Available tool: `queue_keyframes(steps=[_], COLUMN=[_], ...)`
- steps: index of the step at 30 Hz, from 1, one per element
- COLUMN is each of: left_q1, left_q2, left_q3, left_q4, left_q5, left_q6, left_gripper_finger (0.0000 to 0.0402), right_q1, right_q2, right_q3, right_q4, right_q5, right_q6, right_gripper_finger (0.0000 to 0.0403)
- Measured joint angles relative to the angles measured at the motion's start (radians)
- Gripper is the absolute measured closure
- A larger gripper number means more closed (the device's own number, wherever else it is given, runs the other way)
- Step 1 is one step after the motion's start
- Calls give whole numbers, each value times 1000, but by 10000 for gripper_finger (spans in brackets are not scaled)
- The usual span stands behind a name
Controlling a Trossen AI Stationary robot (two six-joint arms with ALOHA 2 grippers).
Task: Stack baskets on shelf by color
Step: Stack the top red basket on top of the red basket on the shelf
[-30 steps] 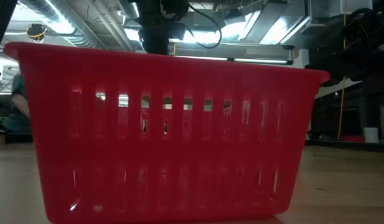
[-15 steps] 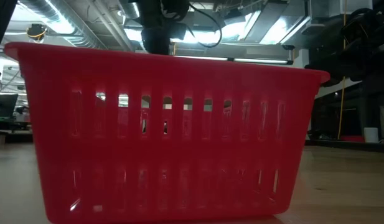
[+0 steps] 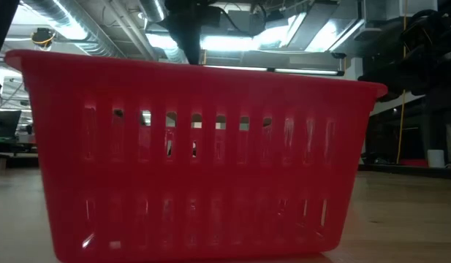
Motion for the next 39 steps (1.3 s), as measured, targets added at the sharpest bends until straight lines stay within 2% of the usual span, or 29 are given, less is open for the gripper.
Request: queue_keyframes(steps=[2, 5, 7, 9, 11, 15, 18, 22, 26, 39], left_q1=[-33, -112, -191, -291, -392, -541, -597, -630, -626, -659], left_q2=[0, -2, 0, 7, 37, 136, 234, 359, 420, 436], left_q3=[28, 36, 33, 3, -38, -72, -65, -53, -51, -49], left_q4=[-44, -73, -36, 79, 225, 563, 738, 777, 746, 717], left_q5=[18, 134, 238, 268, 239, 37, -4, -59, -123, -148], left_q6=[-82, -202, -250, -273, -283, -431, -505, -577, -678, -755], left_gripper_finger=[337, 337, 340, 342, 342, 342, 343, 343, 343, 343], right_q1=[0, 0, 0, 0, 0, 0, 0, 0, 0, 0], right_q2=[0, 0, 0, 0, 0, 0, 1, 4, 8, 8], right_q3=[0, 0, 0, 0, 0, 0, 0, 0, 0, 0], right_q4=[0, 0, 0, 0, 0, 0, 0, 4, 5, 0], right_q5=[0, 0, 0, 0, 0, 0, 0, 0, 0, 0], right_q6=[0, 0, 0, 0, 0, 0, 0, 0, 0, 0], right_gripper_finger=[315, 315, 315, 315, 315, 315, 315, 315, 315, 315])
